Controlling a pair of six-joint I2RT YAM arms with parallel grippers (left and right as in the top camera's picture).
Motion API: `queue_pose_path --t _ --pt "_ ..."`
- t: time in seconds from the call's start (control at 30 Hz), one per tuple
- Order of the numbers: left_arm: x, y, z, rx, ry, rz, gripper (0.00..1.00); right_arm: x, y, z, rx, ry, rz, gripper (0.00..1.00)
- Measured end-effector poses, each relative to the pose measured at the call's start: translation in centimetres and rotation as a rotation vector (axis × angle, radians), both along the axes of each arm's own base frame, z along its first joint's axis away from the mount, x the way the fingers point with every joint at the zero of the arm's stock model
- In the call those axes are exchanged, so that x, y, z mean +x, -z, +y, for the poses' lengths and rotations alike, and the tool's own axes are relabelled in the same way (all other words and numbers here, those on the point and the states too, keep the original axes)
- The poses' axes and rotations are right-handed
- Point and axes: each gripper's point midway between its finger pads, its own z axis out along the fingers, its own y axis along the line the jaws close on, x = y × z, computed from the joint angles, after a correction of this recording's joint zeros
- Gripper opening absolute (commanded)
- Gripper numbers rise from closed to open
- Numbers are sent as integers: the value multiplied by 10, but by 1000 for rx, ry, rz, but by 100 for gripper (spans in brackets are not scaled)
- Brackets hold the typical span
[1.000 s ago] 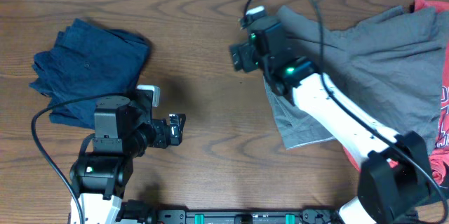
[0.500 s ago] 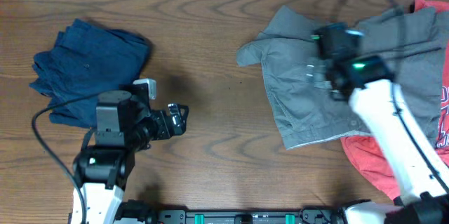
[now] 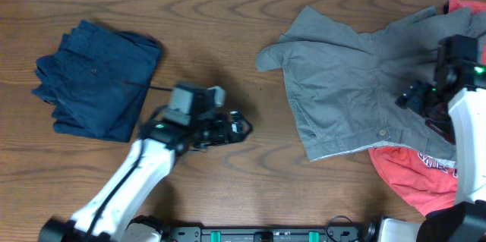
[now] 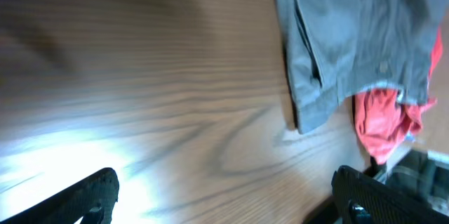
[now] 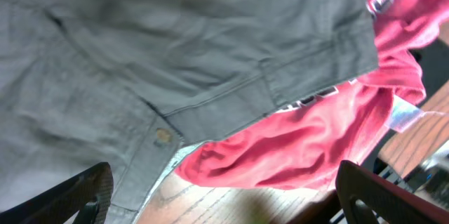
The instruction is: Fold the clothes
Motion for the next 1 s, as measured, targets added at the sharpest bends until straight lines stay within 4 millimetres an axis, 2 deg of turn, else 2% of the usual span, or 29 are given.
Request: queue_pose_path --t 0.2,0.43,0.57,0.73,0.8,0.87,0.97,1.0 --pt "-6 21 -68 -62 119 -11 98 -10 1 -16 25 53 6 99" --pt "-17 37 -136 -159 248 -95 98 -9 2 -12 51 31 2 99" --pt "-29 56 -157 -165 236 -56 98 -8 3 -11 61 22 1 99" --pt "-28 53 -180 -222 166 -40 99 -8 3 -9 69 11 -1 99" --pt "-27 52 -189 -254 149 -44 86 -7 3 -9 69 9 -1 99" --pt "-26 51 -197 -282 130 -53 67 -7 3 -9 69 8 -1 99" --pt "-26 56 -202 -287 109 -62 31 -7 3 -9 69 6 0 99" --pt "-25 56 -203 -286 98 -64 14 -7 3 -9 69 6 0 99"
